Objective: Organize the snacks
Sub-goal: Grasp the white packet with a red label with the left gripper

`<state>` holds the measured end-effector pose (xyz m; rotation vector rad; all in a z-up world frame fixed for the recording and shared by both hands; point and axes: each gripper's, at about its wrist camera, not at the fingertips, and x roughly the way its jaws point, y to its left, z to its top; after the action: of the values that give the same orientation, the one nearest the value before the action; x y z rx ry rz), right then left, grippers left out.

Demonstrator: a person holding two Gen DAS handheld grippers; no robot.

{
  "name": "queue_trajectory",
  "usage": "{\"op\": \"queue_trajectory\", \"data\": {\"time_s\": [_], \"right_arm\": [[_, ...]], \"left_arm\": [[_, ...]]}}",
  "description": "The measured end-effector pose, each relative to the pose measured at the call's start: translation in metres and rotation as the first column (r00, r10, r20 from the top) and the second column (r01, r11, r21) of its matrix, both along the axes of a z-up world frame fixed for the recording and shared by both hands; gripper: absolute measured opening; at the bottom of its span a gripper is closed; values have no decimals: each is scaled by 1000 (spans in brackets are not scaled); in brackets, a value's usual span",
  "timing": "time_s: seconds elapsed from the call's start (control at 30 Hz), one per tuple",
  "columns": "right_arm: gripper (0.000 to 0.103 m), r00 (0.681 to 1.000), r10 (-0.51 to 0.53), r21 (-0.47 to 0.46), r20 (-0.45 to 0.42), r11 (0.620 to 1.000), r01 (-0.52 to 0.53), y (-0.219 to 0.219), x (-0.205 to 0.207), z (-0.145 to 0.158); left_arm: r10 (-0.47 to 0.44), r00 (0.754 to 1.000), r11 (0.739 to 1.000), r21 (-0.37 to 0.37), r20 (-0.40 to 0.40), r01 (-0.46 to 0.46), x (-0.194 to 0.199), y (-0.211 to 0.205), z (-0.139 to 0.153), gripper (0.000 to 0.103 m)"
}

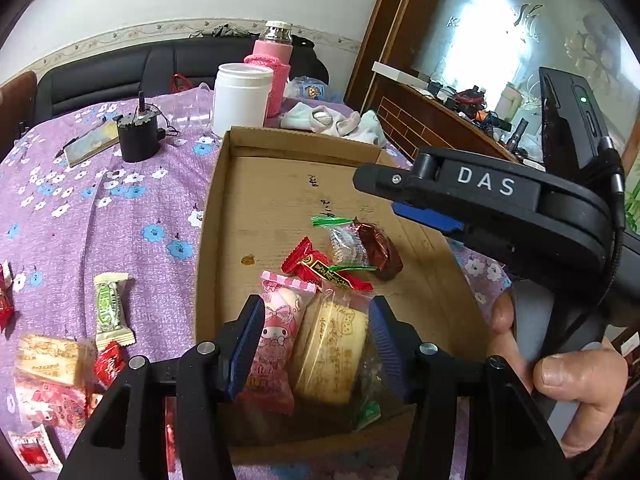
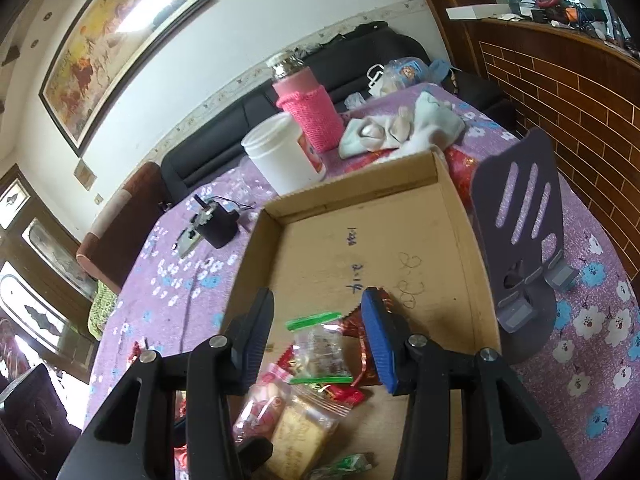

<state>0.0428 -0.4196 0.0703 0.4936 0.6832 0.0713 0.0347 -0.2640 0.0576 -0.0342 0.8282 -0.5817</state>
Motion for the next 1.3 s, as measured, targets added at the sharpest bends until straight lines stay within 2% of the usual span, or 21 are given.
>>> {"op": "queue_trajectory", "data": {"time_s": [0.27, 0.47, 0.7, 0.9, 1.03, 1.17, 1.3], "right_arm": [[45, 995, 84, -10, 60, 996, -84, 25, -7, 10], [46, 978, 198, -85, 60, 978, -193, 68, -8, 8], [46, 943, 327, -148, 64, 937, -315, 117, -19, 6], [46, 904, 425, -147, 37, 897, -416, 149, -28, -1], [46, 891, 453, -163, 28, 882, -443, 160, -32, -3], [46, 893, 448, -141, 26, 886, -441, 159, -30, -4], [46, 897, 440, -122, 23, 892, -435, 154, -27, -5]], "left_arm": [[13, 1000, 1000, -12, 11, -13, -17, 32, 9, 57], [59, 998, 998, -35, 15, -58, -32, 75, 14, 57], [131, 991, 991, -44, 35, -130, -54, 140, 17, 57], [208, 977, 978, -28, 52, -207, -69, 199, 14, 57], [262, 964, 965, -20, 49, -261, -71, 233, 7, 67], [284, 959, 959, 6, 9, -284, -60, 258, -7, 68], [257, 965, 966, 0, -45, -257, -44, 260, -23, 67]]}}
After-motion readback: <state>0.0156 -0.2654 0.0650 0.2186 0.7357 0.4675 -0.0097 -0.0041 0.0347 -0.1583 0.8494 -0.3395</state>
